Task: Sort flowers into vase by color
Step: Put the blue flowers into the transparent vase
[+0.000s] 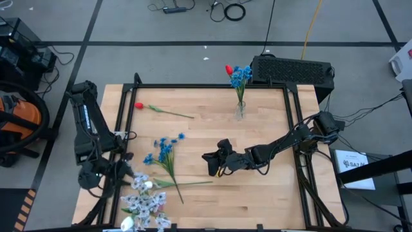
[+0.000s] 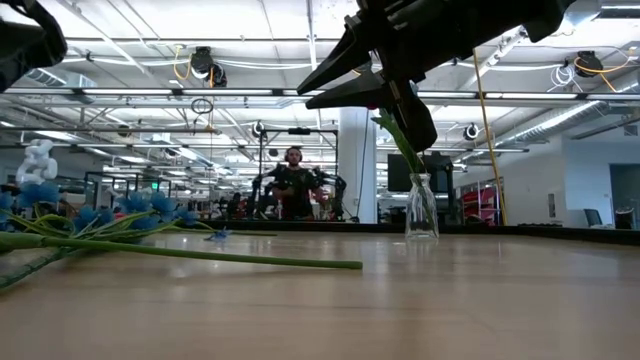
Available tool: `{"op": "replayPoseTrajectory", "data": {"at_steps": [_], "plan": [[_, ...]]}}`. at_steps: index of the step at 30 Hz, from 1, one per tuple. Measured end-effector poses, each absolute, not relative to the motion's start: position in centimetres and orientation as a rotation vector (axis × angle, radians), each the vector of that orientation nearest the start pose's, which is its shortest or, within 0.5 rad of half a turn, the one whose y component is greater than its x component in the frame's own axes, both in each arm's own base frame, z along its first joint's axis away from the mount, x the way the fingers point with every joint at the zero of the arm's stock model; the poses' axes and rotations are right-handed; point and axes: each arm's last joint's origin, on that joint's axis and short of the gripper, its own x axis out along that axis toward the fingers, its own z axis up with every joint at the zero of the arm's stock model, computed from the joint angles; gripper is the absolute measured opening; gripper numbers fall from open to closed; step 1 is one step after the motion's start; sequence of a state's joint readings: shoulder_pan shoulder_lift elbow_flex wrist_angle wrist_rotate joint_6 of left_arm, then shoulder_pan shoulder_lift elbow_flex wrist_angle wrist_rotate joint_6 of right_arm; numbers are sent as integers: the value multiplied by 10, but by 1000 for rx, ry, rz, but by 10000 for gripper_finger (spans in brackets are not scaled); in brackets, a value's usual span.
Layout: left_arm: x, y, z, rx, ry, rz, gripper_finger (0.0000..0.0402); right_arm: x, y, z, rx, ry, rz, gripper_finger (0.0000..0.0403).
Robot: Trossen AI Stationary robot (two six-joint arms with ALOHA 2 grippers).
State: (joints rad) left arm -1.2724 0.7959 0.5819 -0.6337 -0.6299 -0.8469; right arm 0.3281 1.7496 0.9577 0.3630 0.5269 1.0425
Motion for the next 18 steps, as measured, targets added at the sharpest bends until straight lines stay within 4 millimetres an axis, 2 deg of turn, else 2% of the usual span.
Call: {"op": "replayPoseTrajectory", "data": {"at_steps": [5,9,14,18], "plan": [[63,-124,225,-55,667,-176,118,357,91,194,812,220,-389,59],[67,-116,223,-47,635,-59,118,367,79,200,771,224,-280,59],[74,-108,224,-36,574,64,118,406,74,222,607,243,-199,59],[79,-104,225,-71,528,143,118,443,74,231,433,395,-218,59]]}}
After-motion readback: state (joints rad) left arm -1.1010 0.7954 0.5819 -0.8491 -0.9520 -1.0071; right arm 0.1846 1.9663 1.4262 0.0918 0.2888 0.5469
